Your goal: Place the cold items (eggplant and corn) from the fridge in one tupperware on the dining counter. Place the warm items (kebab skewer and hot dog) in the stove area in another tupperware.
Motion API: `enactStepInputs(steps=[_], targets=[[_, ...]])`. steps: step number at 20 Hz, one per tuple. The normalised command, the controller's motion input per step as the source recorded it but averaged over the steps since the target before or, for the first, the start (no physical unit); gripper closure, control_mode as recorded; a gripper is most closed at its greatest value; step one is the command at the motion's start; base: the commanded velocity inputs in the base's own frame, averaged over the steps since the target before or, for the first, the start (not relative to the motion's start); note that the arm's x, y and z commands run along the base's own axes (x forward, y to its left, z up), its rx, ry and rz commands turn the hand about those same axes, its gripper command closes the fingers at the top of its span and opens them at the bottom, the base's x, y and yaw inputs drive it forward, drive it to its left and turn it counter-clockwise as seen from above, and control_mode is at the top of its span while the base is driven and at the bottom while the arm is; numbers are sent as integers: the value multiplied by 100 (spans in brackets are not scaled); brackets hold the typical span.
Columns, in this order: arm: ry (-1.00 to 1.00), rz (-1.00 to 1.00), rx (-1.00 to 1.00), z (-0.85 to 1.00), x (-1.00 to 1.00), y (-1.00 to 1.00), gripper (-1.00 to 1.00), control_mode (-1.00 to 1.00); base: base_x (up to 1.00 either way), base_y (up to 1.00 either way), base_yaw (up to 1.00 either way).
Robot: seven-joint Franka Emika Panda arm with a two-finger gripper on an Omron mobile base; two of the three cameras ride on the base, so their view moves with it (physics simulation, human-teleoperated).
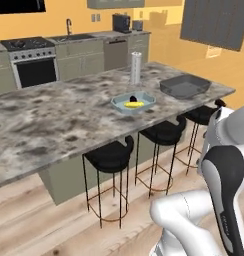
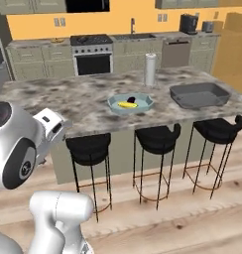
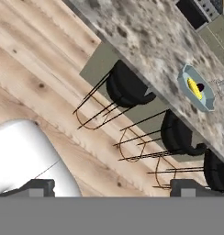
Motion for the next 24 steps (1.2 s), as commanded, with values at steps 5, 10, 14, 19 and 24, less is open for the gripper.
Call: enactStepInputs(steps=[5,10,14,19,24], targets=[[0,0,0,0,0,0,-100,100,-93,100,0],[0,0,0,0,0,0,-100,100,-72,100,-2],[0,0,0,0,0,0,-100,100,-48,100,-6],[0,0,0,0,0,0,-100,100,-10,100,-11],[0,0,0,0,0,0,-100,100,3,100,-14]])
